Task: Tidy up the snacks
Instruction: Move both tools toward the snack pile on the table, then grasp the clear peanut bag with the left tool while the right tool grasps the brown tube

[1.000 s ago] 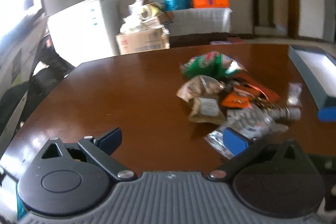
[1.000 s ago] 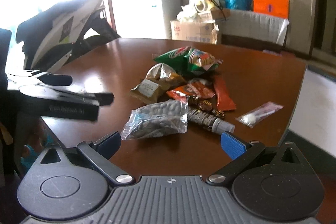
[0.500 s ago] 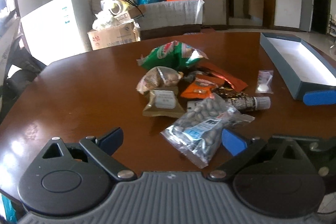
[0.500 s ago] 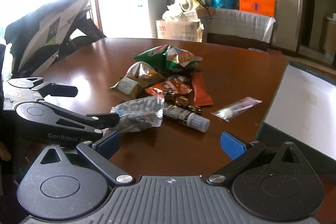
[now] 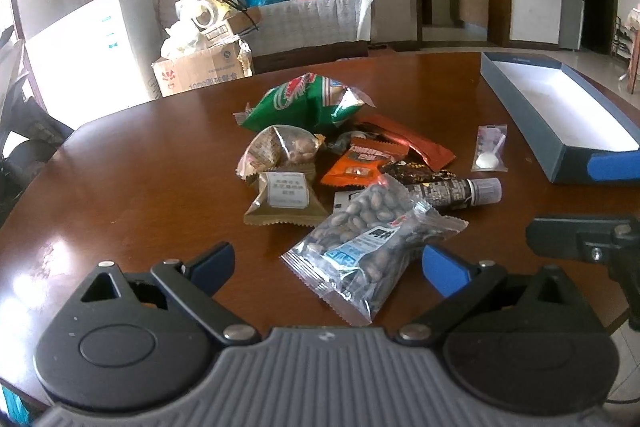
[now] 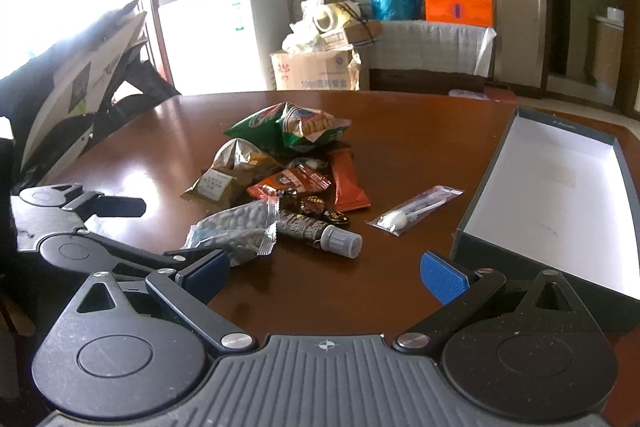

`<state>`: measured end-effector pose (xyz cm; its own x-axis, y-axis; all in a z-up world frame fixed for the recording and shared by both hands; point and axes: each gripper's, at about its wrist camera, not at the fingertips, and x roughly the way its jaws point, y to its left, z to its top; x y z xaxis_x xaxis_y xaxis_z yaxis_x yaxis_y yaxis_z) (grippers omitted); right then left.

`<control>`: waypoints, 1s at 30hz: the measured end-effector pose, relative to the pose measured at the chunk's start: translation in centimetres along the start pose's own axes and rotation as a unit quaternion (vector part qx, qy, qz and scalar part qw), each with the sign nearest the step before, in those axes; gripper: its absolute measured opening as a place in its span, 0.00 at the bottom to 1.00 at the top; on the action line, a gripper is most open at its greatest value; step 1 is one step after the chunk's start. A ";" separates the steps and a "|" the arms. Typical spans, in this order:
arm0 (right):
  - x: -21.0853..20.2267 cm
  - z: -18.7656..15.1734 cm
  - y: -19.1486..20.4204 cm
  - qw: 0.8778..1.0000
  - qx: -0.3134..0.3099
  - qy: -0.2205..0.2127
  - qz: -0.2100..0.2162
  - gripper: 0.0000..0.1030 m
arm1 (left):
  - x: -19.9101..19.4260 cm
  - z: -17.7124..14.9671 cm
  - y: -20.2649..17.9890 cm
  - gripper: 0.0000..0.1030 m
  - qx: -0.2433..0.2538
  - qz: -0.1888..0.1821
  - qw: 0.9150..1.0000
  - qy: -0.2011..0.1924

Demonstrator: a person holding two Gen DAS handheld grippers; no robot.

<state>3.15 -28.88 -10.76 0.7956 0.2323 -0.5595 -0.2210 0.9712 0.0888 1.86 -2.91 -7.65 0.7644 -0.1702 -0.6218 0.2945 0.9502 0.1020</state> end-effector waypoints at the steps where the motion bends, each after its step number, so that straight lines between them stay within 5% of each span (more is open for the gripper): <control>1: 0.0 0.0 0.1 1.000 -0.001 0.000 0.000 1.00 | 0.1 0.0 0.0 0.99 0.003 -0.003 1.000 0.001; 11: 1.8 0.8 0.6 1.000 0.001 -0.005 0.020 1.00 | 1.3 0.4 0.3 0.99 0.010 -0.028 1.000 0.009; 18: 2.7 1.7 1.2 0.996 -0.070 -0.020 0.045 0.99 | 1.7 0.2 0.5 0.99 0.014 -0.023 1.000 0.015; 22: 3.9 2.0 0.4 0.995 -0.072 -0.001 0.063 0.81 | 1.8 -0.1 0.0 0.99 0.034 -0.037 0.999 0.015; 30: 6.2 1.8 0.1 0.989 -0.133 0.026 0.052 0.63 | 2.1 -0.1 -0.8 0.99 0.056 -0.048 0.997 0.013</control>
<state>9.11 -27.25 -12.74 0.7322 0.3201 -0.6012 -0.4465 0.8921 -0.0687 3.18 -4.04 -9.11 0.7146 -0.2504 -0.6532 0.4287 0.8946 0.1261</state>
